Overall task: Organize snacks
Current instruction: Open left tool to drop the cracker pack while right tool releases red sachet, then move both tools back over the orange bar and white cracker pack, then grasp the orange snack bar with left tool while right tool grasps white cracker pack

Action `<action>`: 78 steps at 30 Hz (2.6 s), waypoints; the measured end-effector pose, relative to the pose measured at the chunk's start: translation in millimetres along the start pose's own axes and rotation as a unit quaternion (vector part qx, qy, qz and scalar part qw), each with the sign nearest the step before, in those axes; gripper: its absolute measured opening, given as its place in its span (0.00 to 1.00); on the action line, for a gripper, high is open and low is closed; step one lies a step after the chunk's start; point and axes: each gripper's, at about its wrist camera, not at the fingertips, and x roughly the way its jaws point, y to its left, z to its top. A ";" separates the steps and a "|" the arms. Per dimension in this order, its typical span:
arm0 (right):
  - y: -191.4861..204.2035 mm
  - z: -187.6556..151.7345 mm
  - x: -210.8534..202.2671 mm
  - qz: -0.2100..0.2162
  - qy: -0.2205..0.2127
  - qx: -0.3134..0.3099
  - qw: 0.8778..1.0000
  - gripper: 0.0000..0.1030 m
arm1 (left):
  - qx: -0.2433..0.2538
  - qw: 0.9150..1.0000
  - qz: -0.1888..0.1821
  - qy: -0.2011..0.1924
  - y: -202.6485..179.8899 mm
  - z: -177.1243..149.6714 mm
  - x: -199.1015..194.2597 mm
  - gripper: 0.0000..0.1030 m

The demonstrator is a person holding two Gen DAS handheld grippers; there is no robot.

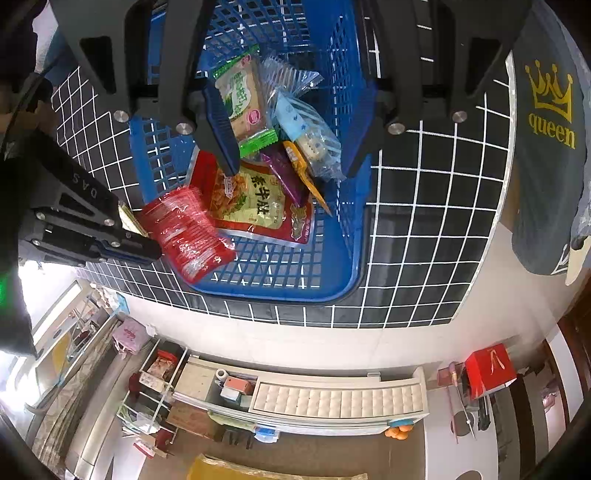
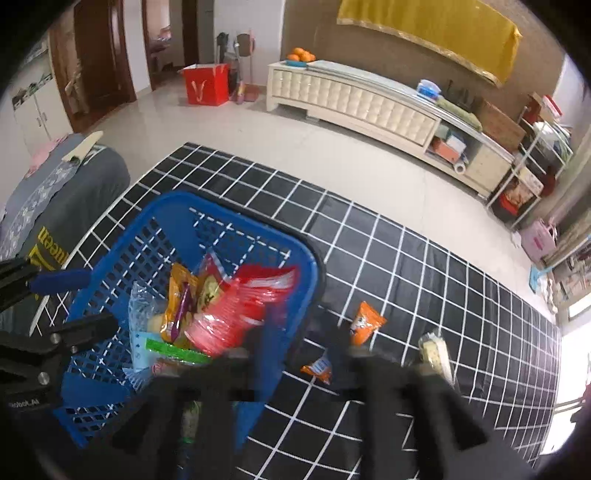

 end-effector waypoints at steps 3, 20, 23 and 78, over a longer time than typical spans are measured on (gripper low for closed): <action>-5.1 -4.9 -21.1 -0.002 -0.029 0.013 1.000 0.75 | -0.003 1.000 -0.001 -0.001 -1.1 -2.5 -5.3 0.53; -94.7 -68.1 -85.3 0.010 -0.044 0.082 0.996 0.76 | 0.062 0.998 0.005 -0.016 -106.1 -12.4 -32.4 0.61; -112.1 -81.6 -86.4 0.008 -0.037 0.094 0.995 0.76 | 0.078 0.997 0.003 -0.010 -130.5 -11.9 -27.4 0.61; -232.8 -158.3 78.9 0.077 0.044 0.157 0.984 0.77 | 0.086 0.987 0.135 -0.026 -215.6 13.4 184.5 0.38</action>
